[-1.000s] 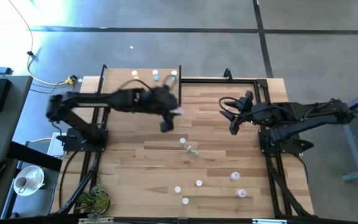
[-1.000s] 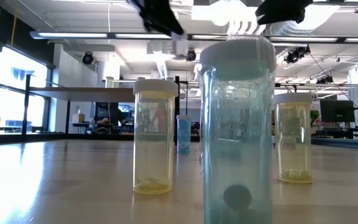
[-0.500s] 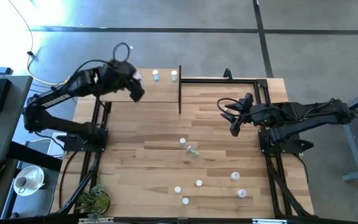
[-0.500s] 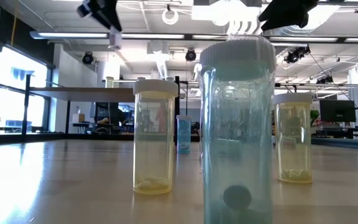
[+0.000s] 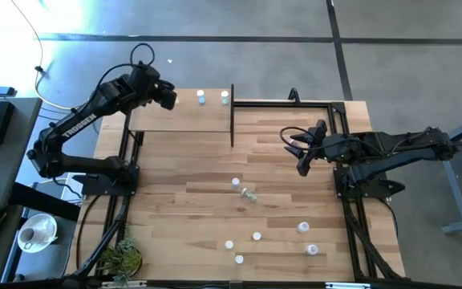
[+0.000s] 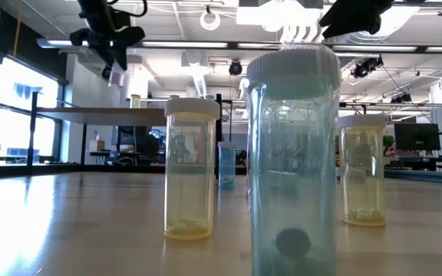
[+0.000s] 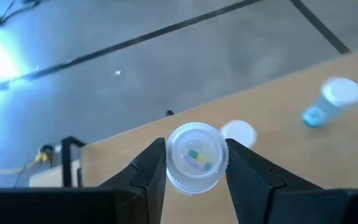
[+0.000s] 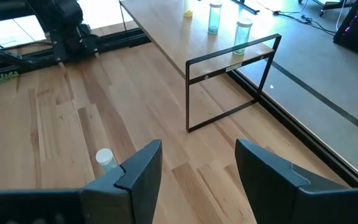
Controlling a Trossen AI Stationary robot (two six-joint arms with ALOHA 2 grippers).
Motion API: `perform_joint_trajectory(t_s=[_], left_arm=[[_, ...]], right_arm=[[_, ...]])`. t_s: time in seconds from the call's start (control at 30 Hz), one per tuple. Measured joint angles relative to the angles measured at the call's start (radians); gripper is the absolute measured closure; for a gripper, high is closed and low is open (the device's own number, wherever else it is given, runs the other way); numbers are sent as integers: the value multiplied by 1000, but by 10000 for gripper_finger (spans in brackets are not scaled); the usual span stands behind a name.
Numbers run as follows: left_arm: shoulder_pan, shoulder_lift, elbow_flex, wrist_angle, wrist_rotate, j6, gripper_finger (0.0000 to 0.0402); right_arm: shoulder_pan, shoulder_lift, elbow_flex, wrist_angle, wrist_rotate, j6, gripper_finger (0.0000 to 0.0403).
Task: Pick and place medicine bottles onto shelf by color
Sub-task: Put the top white pill bottle on the shelf
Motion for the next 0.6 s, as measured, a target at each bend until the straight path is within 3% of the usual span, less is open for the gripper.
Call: perform_joint_trajectory(t_s=[0.4,0.6], left_arm=[[56,47,0,-10,5,-196,276],[54,104,0,8,-145,-294,276]], right_arm=[[0,0,0,-15,0,-3,208],[0,0,0,-51,0,-3,208]])
